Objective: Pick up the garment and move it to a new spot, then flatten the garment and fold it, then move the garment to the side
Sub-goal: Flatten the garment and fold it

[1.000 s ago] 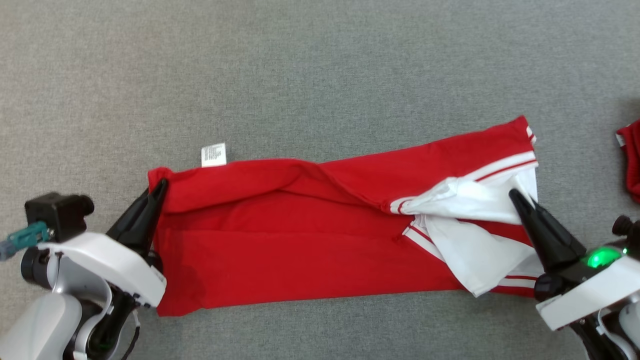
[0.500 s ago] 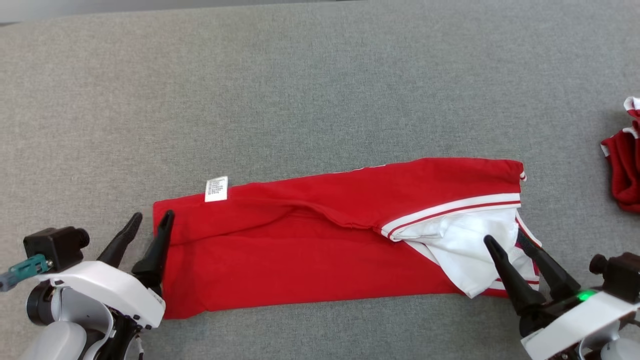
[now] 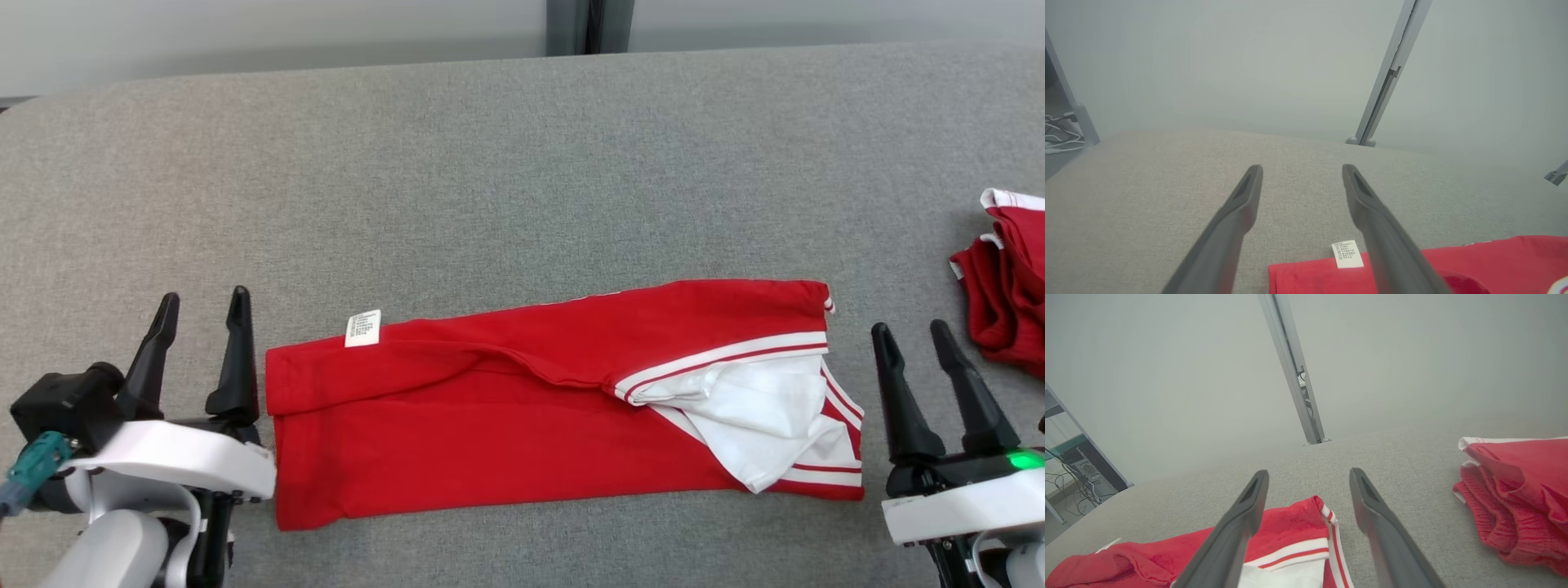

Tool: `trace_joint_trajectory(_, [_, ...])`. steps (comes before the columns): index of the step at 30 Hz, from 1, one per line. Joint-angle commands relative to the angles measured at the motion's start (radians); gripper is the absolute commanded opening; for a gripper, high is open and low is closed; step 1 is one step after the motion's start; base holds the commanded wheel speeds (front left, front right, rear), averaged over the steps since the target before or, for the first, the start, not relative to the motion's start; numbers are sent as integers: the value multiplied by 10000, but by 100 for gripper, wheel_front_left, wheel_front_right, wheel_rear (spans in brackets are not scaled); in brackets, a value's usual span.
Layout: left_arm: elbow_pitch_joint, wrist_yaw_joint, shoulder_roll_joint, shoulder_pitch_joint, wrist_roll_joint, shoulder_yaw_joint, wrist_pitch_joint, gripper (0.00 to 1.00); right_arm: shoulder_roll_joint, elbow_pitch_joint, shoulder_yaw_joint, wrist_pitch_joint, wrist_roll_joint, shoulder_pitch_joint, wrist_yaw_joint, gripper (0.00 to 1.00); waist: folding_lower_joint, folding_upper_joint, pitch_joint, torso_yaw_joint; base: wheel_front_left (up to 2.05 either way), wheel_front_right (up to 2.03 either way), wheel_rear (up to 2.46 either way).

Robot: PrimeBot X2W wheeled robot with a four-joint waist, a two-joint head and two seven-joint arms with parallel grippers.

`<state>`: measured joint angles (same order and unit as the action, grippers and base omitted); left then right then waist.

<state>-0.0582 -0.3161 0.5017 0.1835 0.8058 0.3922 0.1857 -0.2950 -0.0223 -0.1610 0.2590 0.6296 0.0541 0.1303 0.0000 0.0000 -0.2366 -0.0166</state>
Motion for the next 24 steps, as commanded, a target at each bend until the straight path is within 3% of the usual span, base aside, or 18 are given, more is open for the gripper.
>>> trace_joint_trajectory(1, [-54, -146, -64, 208, -258, 59, 135, 100, 144, -67, 280, 61, -396, 142, 11, 100, 0, 0, 111, 61, 0, 0, 0])
trace_joint_trajectory(10, [701, -514, -382, -121, -1115, 713, 450, 100, 945, -567, 843, -249, -2088, 189, 11, 100, 0, 0, 656, 264, 0, 0, 0])
trace_joint_trajectory(24, [1376, -20, -643, -686, -1422, 1023, 710, 100, 1260, -1240, 1132, -664, -2504, -740, 9, 100, 0, 0, 1228, 536, 0, 0, 0])
